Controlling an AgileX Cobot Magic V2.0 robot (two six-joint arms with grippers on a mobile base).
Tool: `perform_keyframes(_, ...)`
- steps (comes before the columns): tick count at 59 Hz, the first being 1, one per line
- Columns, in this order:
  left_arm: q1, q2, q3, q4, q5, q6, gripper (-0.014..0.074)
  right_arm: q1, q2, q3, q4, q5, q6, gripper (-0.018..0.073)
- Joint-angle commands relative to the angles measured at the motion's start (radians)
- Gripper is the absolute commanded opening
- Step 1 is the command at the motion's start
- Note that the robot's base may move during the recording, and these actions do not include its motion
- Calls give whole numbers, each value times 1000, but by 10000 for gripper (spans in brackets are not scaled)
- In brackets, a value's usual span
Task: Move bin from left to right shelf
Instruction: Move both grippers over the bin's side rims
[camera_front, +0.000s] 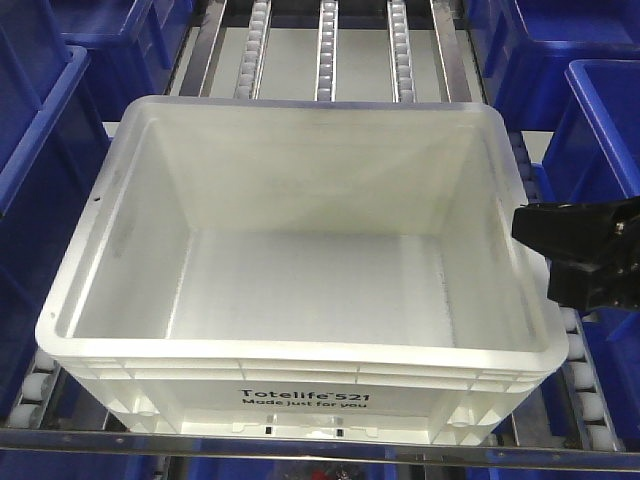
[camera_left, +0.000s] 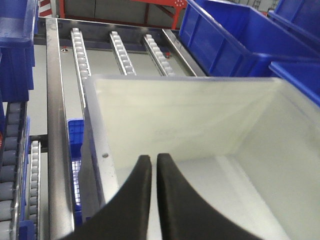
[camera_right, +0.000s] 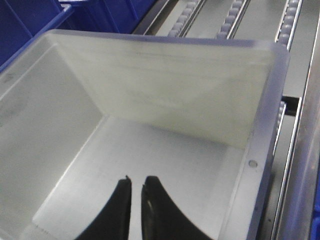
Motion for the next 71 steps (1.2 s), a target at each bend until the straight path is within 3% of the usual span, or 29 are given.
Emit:
perform_keyframes(1,-4,23,-34,-25,-28,14,80,0,0,-34,29,-55,-30,141)
perform_keyframes(15,-4,85,-34,-25,-31,14,295,0,0,-34,9,-54,-31,501)
perform_keyframes(23,-4,109,-34,-25,-73,14,392,0,0,-34,-7,-53,-17,620)
perform_keyframes(30,-4,142,-54,-24,-91,15,409,0,10,-35,-40,-58,-6,623)
perform_keyframes(41,-4,256,-176,-2,-57,15,409,0,69,-42,-144,-64,137,617)
perform_keyframes(49,-4,327,-234,55,-43,7,409,0,122,-118,-240,-22,203,611)
perform_keyframes(60,-4,383,-257,59,-43,4,409,0,196,-235,-328,27,271,603)
perform_keyframes(71,-4,450,-259,62,-30,4,409,0,279,-330,-358,76,293,592)
